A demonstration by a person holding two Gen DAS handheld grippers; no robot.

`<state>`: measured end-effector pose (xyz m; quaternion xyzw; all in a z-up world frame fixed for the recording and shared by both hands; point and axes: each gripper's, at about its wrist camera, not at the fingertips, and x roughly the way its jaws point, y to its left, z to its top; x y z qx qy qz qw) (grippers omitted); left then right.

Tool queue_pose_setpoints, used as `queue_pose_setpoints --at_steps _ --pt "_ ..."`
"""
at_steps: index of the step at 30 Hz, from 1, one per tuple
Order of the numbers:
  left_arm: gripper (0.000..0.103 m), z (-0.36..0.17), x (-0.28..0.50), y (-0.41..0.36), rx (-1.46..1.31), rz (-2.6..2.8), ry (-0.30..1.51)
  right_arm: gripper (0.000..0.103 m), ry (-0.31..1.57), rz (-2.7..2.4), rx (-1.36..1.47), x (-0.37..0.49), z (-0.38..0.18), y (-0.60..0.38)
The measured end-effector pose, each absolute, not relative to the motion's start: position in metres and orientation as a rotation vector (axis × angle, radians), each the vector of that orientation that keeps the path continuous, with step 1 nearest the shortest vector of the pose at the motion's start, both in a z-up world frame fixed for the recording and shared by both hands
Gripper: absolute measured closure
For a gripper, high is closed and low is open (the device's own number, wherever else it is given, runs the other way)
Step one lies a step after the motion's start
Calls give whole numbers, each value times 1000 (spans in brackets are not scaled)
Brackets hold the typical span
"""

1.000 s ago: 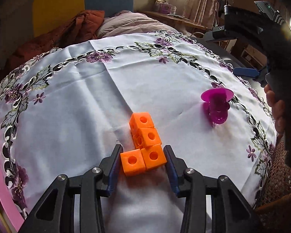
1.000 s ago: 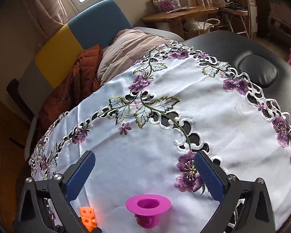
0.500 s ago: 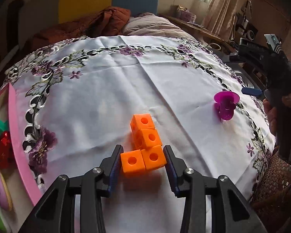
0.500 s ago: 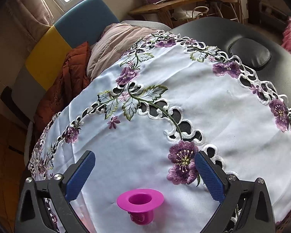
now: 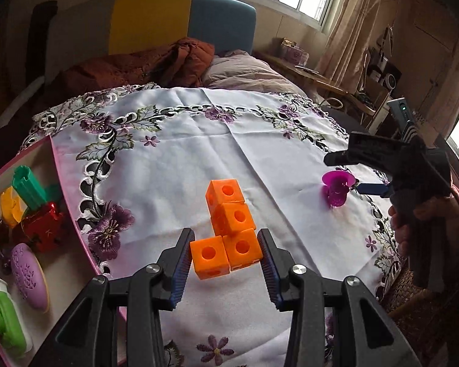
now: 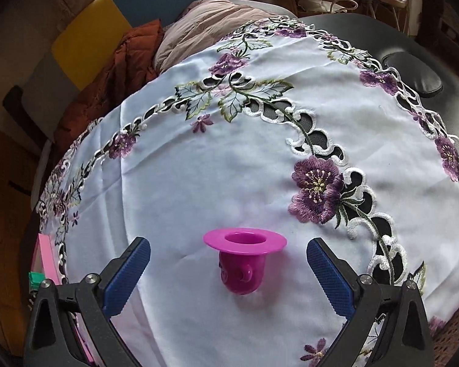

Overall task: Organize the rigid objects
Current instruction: 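Hold the orange cubes with the left tool while the right tool grasps the pink spool, then carry the orange cubes into the tray and open the left tool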

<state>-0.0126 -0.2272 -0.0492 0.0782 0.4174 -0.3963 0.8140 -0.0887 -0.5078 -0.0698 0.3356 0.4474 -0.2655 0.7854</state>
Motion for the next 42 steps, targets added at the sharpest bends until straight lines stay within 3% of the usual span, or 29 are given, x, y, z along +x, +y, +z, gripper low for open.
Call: queue_pose_setpoints --at_steps 1,2,3,5,12,16,42 --pt "61 -47 -13 -225 162 -844 885 4 986 -573 699 -85 -73 -506" --pt "61 -45 -13 -222 156 -841 880 16 1010 -574 671 -81 -77 -504" --pt "61 -43 -13 -219 150 -838 875 42 1037 -574 640 -76 -80 -502" --pt "61 -38 -15 -214 144 -830 860 45 1089 -570 569 -66 -86 -496" --pt "61 -27 -17 -194 139 -781 819 45 1094 -327 358 -25 -77 -447" --pt "61 -25 -18 -185 146 -743 807 47 1132 -309 341 -8 -97 -441" --pt "61 -30 -6 -147 61 -663 862 46 1121 -308 191 -5 -96 -430"
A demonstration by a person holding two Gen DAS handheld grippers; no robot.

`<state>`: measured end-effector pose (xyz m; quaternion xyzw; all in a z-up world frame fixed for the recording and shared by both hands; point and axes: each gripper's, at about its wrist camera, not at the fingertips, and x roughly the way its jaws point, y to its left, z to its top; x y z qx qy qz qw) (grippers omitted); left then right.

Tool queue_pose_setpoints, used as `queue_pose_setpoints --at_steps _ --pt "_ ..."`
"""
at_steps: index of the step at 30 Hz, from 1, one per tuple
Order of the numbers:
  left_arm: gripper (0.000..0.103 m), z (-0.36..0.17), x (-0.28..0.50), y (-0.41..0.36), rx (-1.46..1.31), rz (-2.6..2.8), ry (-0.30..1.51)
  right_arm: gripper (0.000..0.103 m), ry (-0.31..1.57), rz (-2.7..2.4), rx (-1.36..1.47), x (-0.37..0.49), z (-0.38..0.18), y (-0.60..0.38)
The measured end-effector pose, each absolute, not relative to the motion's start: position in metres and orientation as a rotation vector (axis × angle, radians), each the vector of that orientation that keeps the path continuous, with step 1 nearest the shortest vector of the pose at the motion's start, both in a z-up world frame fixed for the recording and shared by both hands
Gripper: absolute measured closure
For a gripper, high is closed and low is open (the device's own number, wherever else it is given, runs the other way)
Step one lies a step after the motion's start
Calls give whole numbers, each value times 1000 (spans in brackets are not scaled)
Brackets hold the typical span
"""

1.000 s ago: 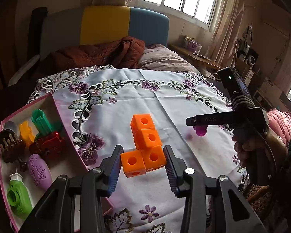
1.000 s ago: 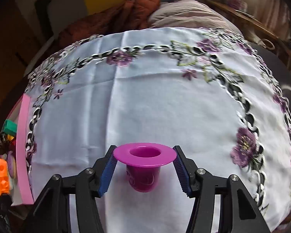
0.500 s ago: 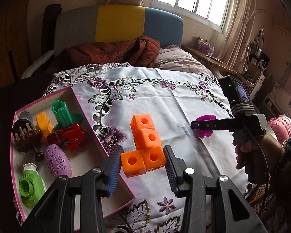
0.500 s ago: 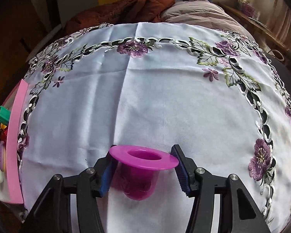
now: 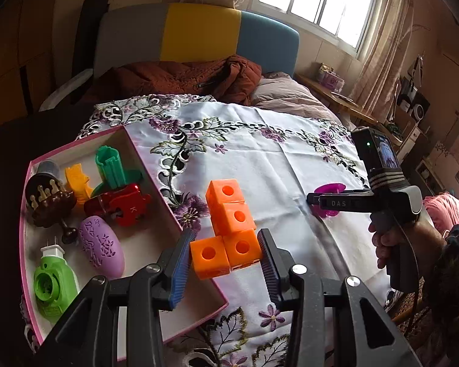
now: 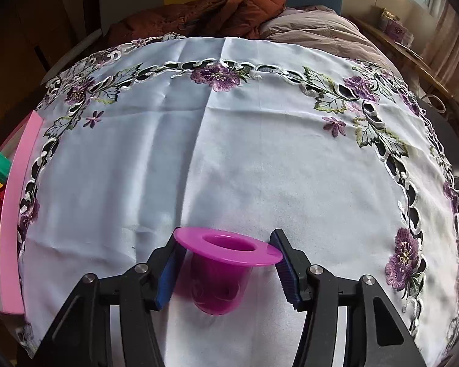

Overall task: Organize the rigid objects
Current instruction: 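Carry the orange cubes into the tray and open the left tool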

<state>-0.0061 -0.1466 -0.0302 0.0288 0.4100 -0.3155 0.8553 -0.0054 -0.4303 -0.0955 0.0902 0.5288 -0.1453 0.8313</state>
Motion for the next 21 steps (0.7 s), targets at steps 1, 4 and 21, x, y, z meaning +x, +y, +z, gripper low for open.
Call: queue_pose_setpoints --at_steps 1,4,21 --pt "61 -30 -4 -139 45 -653 866 46 1121 -309 188 -5 -95 -430" --pt "61 -27 2 -111 -1 -608 867 46 1120 -307 182 -6 -95 -430" --pt "60 -70 18 -47 -108 -448 995 47 1124 -298 149 -4 -95 -426"
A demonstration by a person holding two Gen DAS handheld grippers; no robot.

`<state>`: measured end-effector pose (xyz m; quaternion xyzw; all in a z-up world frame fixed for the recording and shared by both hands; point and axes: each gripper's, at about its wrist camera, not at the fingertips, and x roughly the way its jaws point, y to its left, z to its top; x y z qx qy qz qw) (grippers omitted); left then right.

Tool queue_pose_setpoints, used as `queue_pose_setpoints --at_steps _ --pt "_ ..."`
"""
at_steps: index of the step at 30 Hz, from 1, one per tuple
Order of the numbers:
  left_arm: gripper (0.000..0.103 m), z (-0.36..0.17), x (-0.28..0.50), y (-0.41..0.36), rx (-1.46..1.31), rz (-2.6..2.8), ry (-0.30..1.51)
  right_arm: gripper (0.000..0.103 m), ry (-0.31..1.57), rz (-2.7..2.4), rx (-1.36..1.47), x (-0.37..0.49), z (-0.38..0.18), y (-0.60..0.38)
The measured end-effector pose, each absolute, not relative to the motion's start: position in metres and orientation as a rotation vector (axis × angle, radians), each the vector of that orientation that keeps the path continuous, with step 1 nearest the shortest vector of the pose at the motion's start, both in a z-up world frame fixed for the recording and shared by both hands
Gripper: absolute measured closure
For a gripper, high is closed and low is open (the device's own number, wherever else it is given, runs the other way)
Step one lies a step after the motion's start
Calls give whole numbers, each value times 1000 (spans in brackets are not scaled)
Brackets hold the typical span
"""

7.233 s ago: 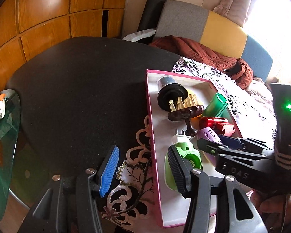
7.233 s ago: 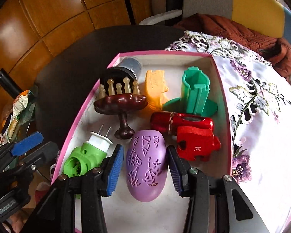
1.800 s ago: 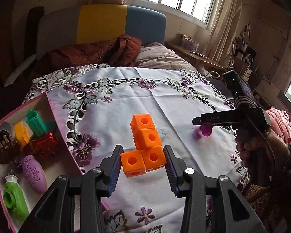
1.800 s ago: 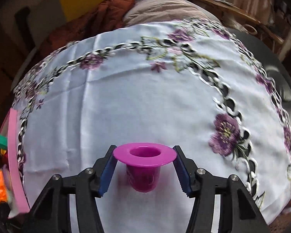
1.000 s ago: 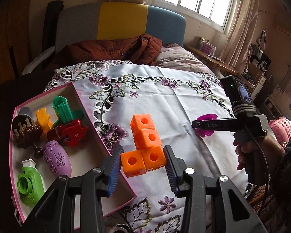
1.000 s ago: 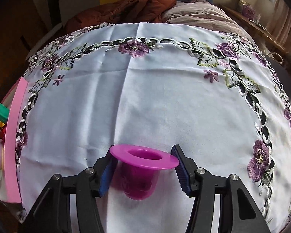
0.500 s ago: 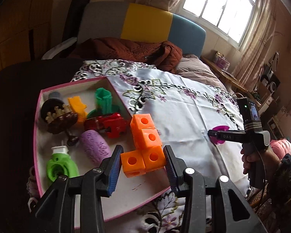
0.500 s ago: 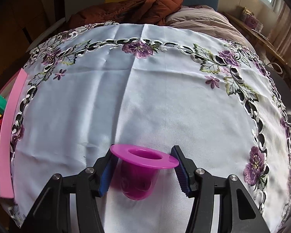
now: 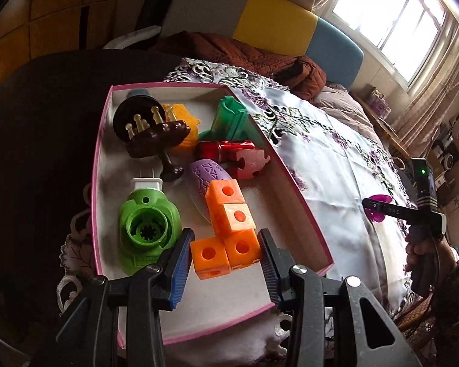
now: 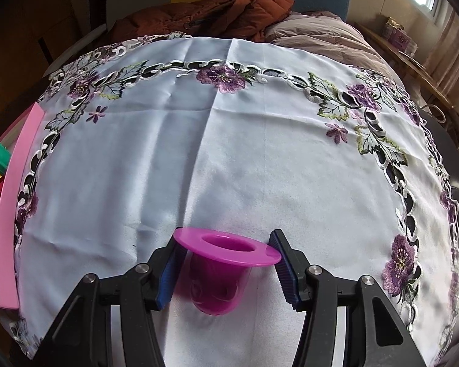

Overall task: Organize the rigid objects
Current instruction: 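Carry the orange cubes into the tray and open the left tool, then carry the pink spool into the tray and open the right tool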

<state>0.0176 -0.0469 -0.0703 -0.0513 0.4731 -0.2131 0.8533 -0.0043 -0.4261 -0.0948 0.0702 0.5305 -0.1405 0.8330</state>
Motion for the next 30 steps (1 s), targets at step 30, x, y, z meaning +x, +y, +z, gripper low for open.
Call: queue_pose_setpoints --at_steps 30 --pt "61 -51 5 -56 40 -376 911 54 1114 -275 111 -3 -91 -420"
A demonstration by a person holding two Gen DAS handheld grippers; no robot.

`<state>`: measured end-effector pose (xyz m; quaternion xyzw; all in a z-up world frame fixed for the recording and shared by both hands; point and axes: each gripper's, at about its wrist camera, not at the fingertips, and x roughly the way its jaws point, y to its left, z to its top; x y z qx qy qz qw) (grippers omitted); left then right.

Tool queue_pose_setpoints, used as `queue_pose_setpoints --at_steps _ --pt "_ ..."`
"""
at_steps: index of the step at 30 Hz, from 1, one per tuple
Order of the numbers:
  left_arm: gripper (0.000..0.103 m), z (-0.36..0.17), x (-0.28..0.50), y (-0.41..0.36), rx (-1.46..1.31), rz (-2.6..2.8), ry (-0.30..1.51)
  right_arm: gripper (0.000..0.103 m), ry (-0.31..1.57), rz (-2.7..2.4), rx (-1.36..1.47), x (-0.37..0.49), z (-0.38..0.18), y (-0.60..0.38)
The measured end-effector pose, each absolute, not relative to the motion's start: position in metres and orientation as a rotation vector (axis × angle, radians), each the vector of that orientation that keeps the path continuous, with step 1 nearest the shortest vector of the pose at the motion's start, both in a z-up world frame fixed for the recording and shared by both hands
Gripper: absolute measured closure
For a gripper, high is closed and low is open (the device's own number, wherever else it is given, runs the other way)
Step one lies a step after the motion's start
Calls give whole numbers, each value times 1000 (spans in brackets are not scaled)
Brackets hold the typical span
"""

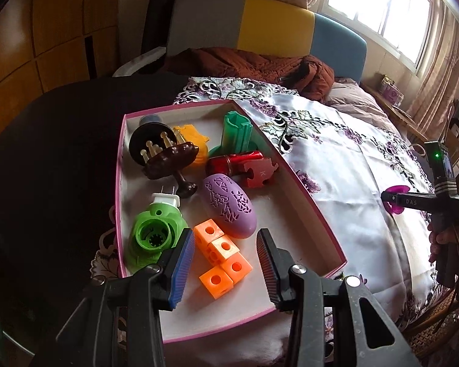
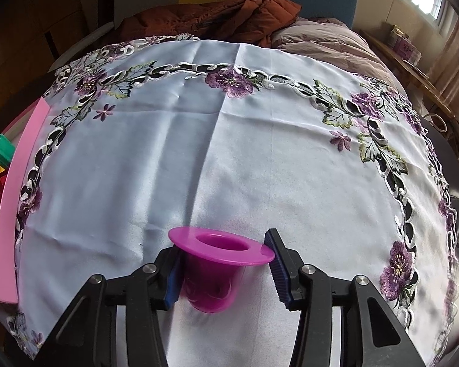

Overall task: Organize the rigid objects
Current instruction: 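Carry the pink spool into the tray and open the right tool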

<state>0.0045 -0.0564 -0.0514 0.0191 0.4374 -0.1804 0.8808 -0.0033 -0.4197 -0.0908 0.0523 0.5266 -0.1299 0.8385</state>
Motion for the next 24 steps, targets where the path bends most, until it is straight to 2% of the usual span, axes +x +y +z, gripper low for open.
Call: queue_pose_setpoints --at_steps 14,24 --pt "61 -46 8 -44 -12 -372 889 54 949 -195 157 -12 -50 -397" --pt "61 -36 11 -25 -74 -337 843 54 855 107 99 -4 -3 -296"
